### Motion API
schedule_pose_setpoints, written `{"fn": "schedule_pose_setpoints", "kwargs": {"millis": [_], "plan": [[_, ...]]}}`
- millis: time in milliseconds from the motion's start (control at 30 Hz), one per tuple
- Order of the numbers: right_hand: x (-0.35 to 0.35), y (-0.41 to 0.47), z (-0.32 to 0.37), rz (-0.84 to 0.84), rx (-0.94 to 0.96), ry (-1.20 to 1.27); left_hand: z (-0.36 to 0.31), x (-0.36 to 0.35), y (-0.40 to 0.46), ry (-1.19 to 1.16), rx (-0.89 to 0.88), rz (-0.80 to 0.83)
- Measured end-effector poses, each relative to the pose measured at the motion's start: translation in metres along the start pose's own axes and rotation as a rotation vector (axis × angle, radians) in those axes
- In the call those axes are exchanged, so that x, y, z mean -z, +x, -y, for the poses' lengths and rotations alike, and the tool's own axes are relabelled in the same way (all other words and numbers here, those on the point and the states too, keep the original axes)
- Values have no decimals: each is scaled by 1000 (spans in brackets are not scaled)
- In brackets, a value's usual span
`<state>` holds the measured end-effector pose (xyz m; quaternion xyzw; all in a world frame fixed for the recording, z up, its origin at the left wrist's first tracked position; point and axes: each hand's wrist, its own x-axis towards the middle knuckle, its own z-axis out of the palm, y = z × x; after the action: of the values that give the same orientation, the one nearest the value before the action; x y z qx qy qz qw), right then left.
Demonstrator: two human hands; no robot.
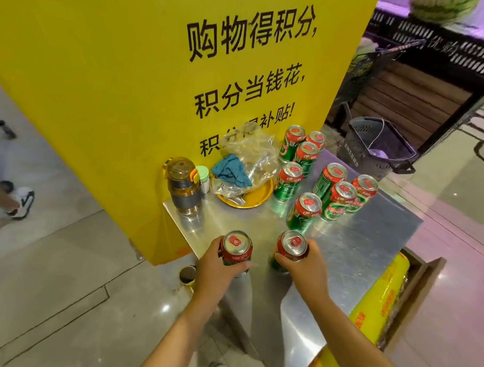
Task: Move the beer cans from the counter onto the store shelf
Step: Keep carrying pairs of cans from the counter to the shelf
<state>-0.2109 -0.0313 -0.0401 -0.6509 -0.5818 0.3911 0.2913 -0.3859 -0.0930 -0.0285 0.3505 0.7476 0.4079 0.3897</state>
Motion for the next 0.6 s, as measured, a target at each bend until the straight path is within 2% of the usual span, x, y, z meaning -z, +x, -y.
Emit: {"fn": "schedule_pose_setpoints", "kwargs": {"millis": [100,200,467,600], "plan": [[9,-19,-5,86,42,40,7,19,-35,-97,2,-49],[12,-43,3,226,106,125,10,43,-78,-199,12,-166],[-37,-127,52,735,293,266,49,96,-213,-401,152,-623],[-68,-181,78,956,329,298,66,128,-289,-481,210,-871]]}}
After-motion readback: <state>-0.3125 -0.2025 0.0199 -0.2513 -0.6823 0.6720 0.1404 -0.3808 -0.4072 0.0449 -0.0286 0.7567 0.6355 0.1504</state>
